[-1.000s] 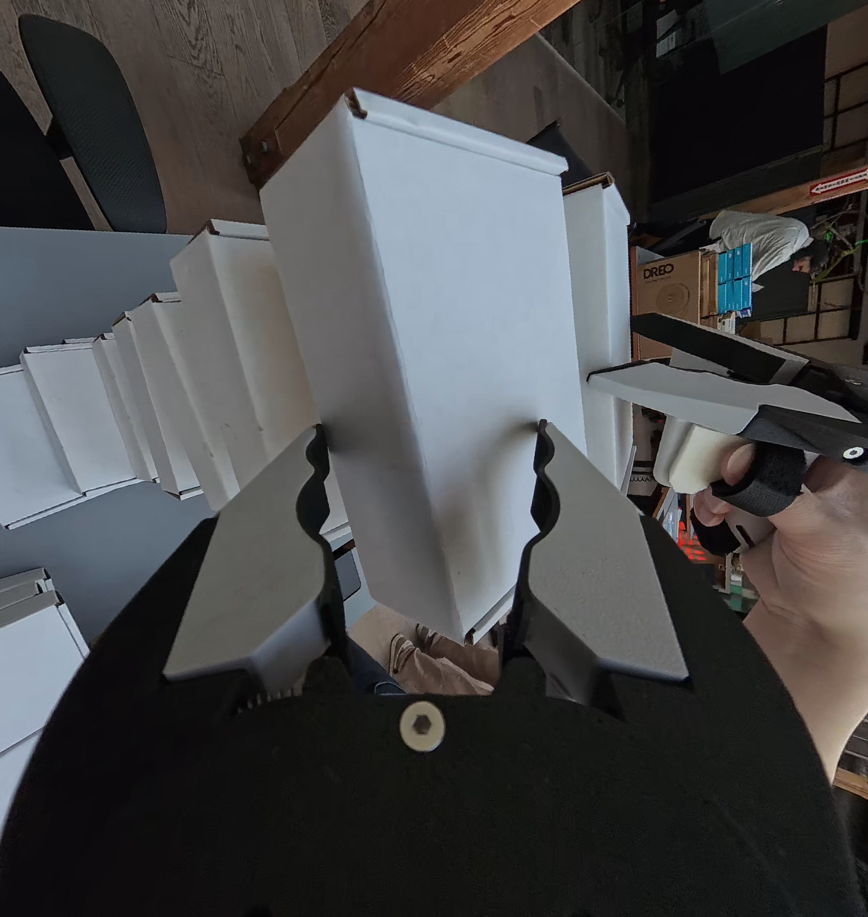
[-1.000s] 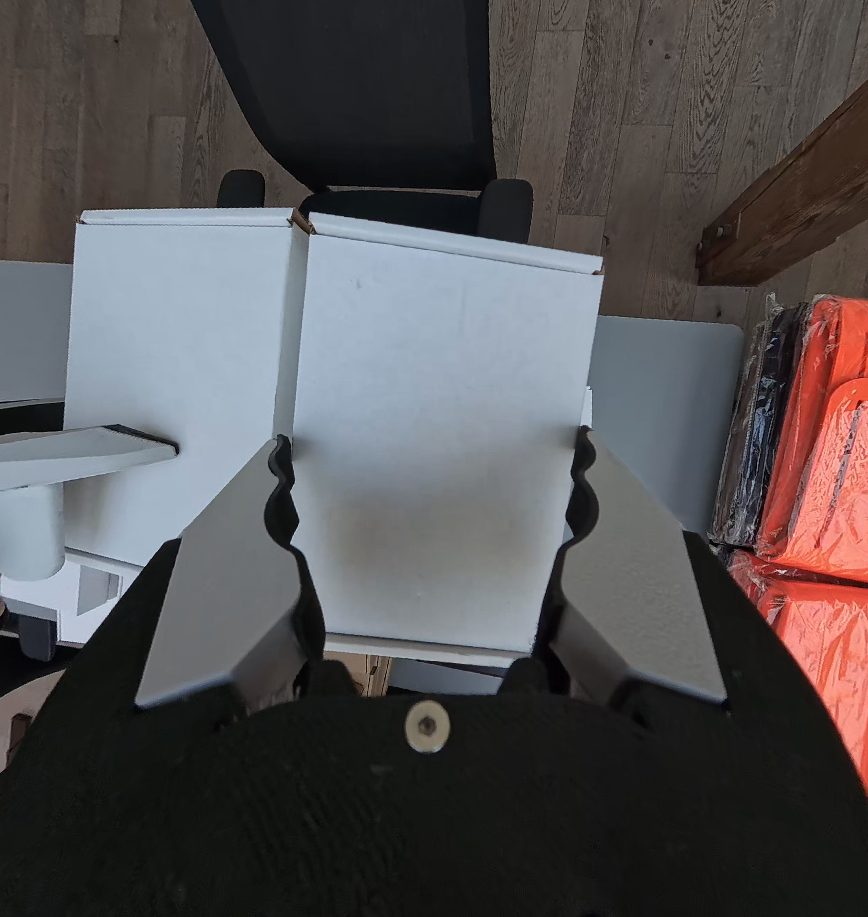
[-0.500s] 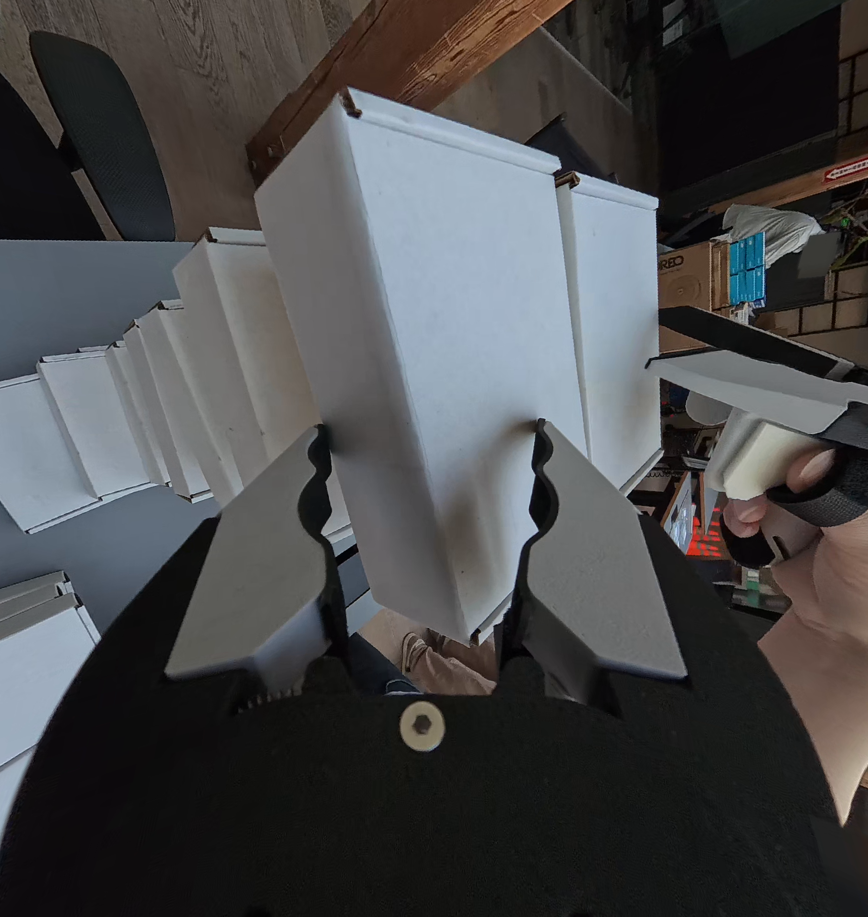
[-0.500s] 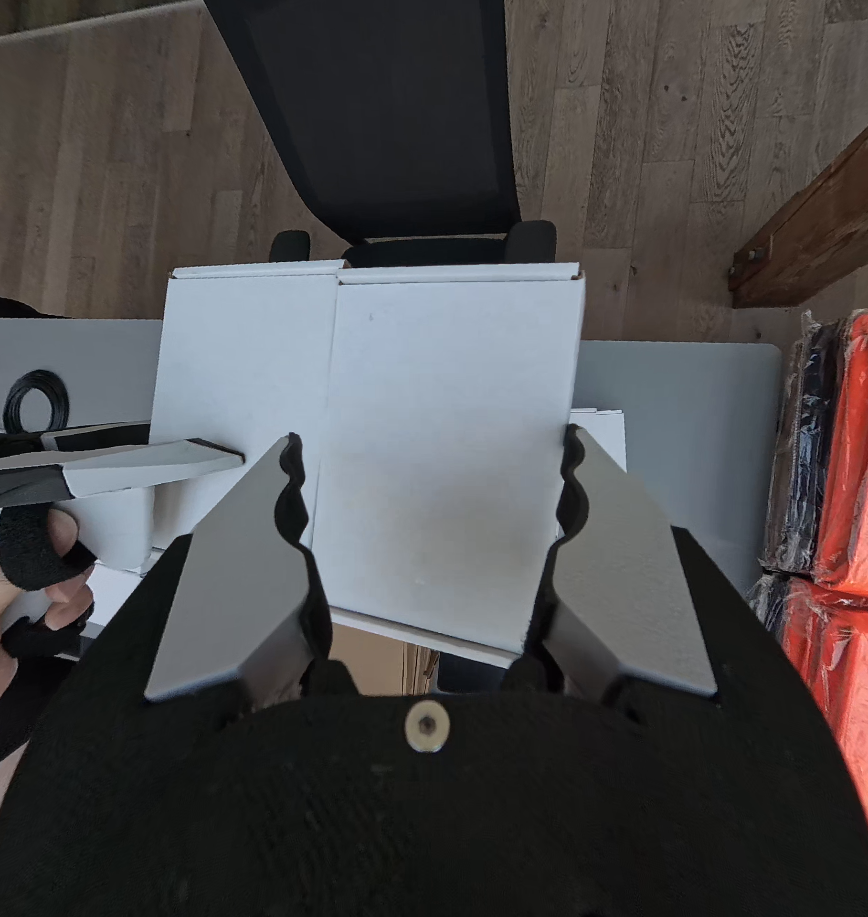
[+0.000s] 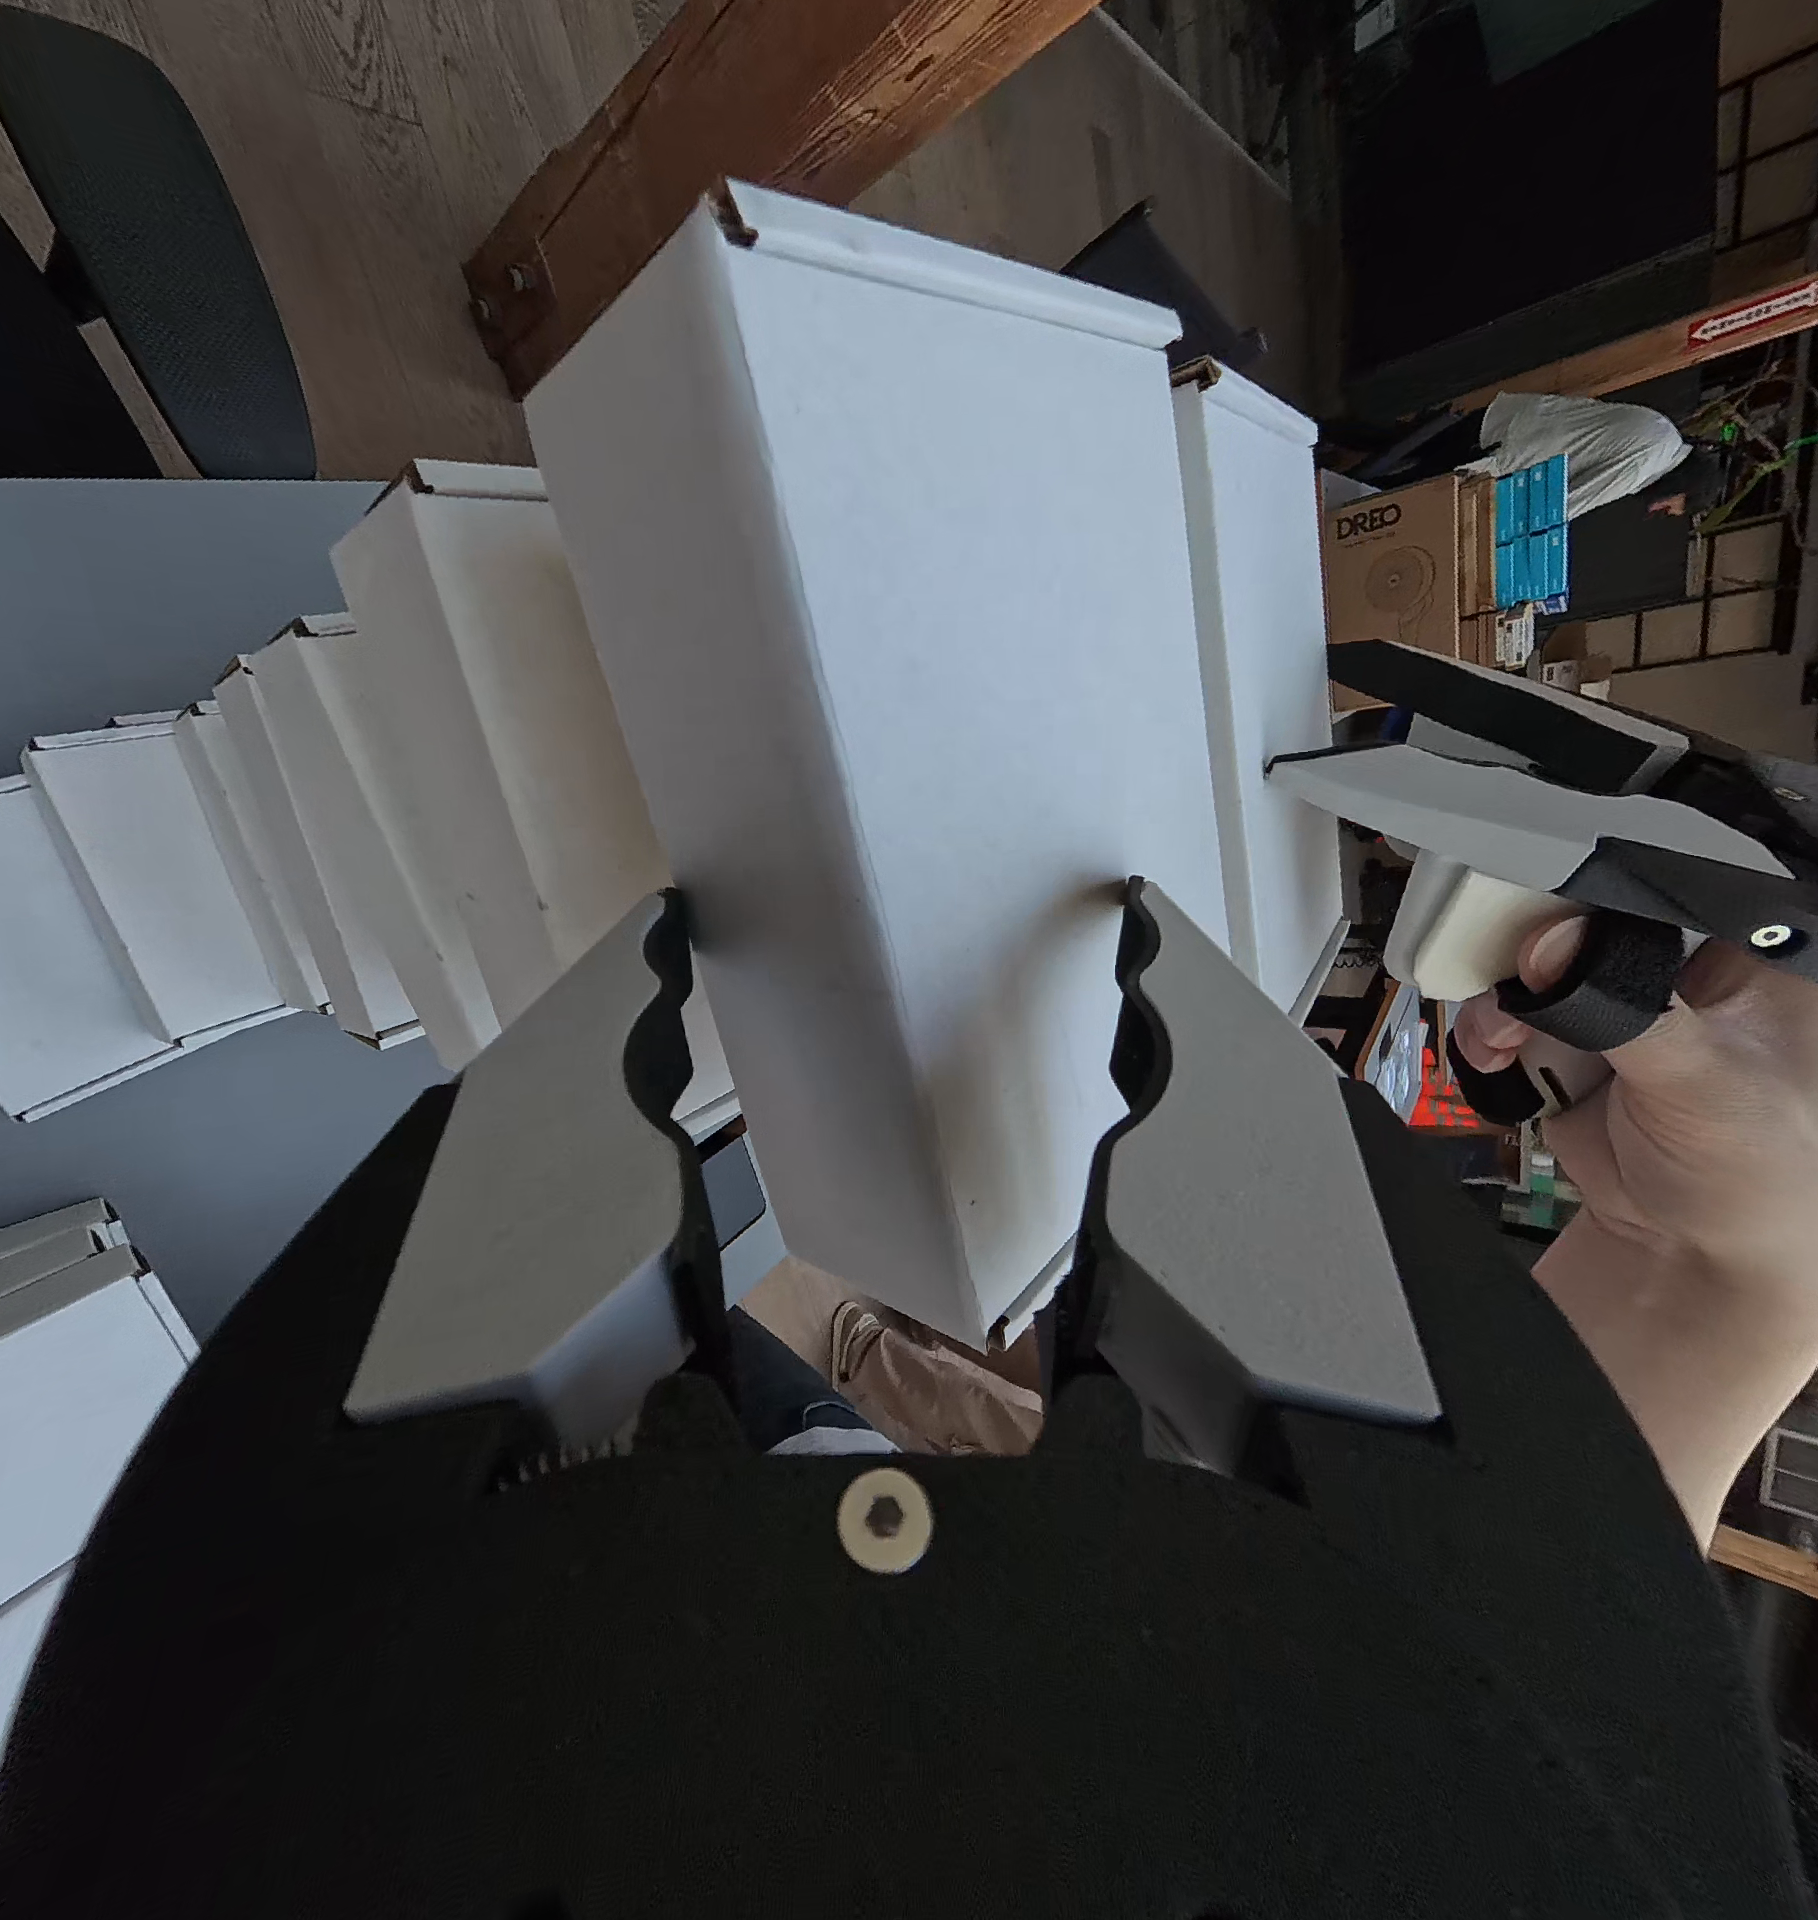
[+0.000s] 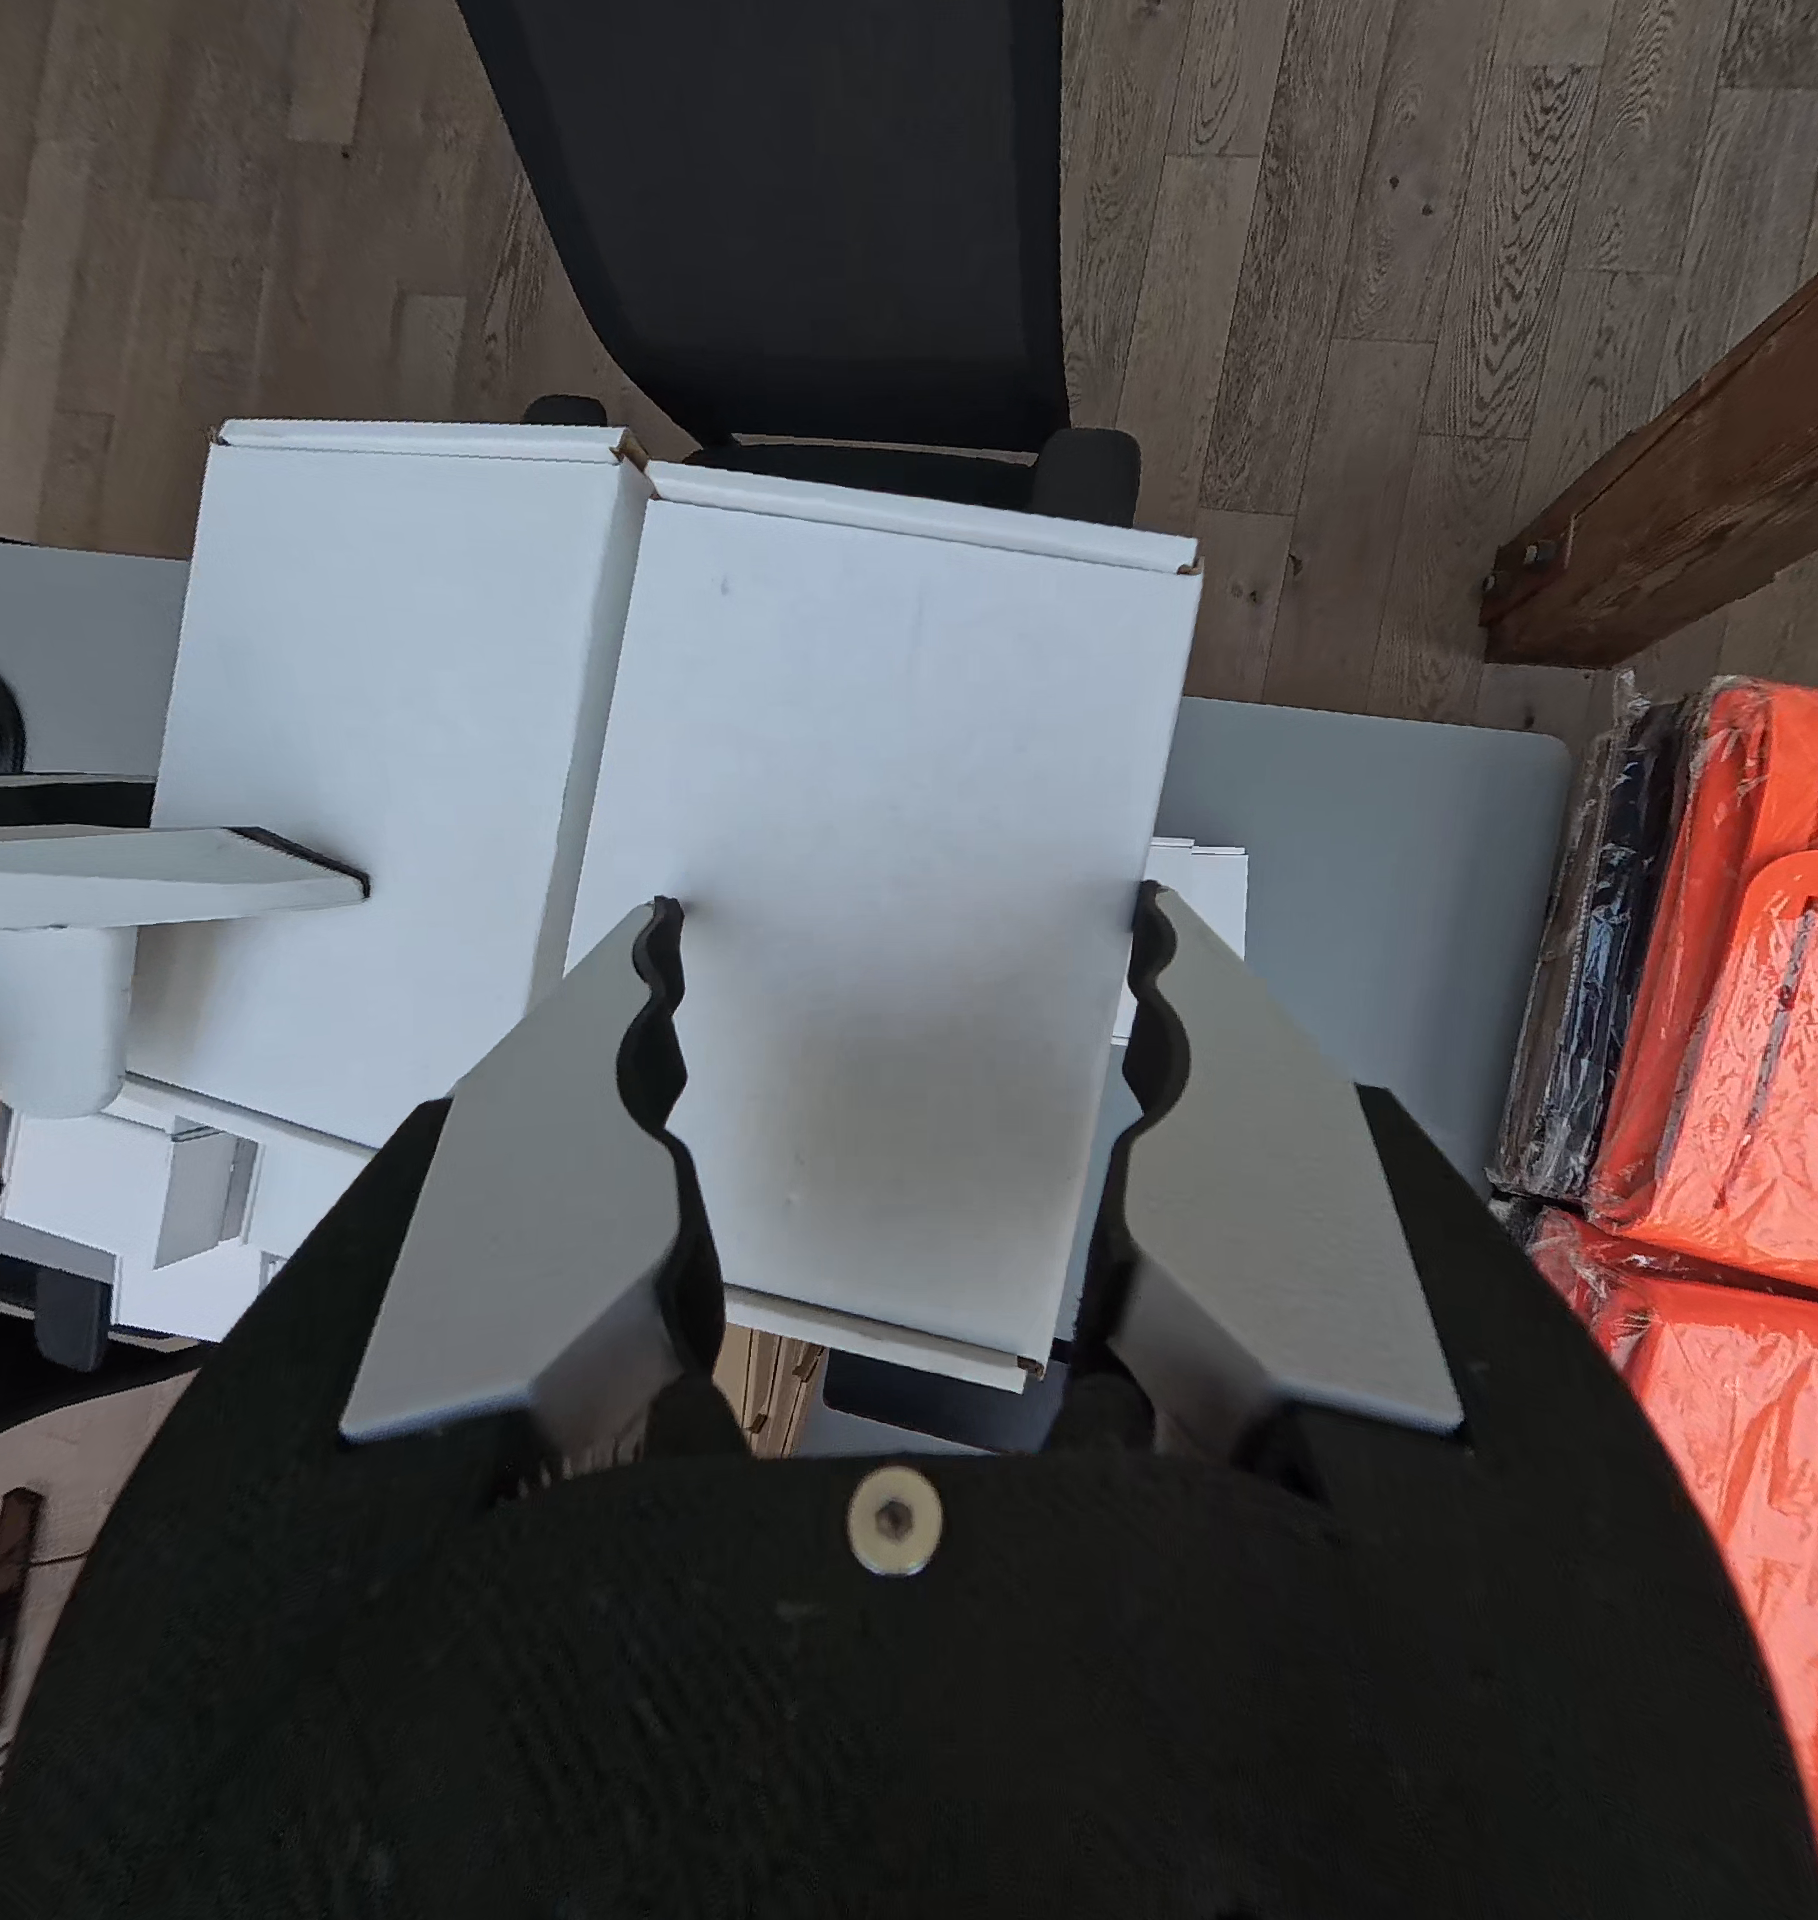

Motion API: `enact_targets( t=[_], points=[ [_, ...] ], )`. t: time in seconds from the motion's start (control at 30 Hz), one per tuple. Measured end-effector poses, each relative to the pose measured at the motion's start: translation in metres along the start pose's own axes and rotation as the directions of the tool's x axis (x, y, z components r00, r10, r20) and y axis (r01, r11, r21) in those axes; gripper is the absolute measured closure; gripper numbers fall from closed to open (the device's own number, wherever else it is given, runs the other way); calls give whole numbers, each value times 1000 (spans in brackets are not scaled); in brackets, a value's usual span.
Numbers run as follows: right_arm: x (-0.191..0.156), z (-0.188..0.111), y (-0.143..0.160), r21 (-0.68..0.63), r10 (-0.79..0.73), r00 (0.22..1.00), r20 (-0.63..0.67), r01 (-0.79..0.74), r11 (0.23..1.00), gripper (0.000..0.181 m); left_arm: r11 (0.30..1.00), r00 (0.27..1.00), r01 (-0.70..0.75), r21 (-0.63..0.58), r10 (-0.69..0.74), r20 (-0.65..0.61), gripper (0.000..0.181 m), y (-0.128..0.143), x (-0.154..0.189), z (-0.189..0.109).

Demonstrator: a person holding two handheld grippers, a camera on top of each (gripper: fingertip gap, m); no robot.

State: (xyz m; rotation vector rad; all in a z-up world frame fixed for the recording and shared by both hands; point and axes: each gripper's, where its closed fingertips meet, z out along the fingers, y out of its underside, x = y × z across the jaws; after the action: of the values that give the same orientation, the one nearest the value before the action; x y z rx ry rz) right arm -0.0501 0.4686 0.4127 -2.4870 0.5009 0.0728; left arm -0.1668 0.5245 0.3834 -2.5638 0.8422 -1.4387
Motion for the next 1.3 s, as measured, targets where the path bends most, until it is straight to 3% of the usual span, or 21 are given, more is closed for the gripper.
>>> enact_targets(
  t=[0.87,1.3],
  points=[
    [-12,2,-6,59,-143,984,-106,150,987,90,1000,1000,5,-14,-5,-10,98,-4,-3,0],
    [-9,-1,-2,122,-138,986,-94,149,981,89,999,999,-27,-18,26,-27,98,1,1,0]
  ],
)
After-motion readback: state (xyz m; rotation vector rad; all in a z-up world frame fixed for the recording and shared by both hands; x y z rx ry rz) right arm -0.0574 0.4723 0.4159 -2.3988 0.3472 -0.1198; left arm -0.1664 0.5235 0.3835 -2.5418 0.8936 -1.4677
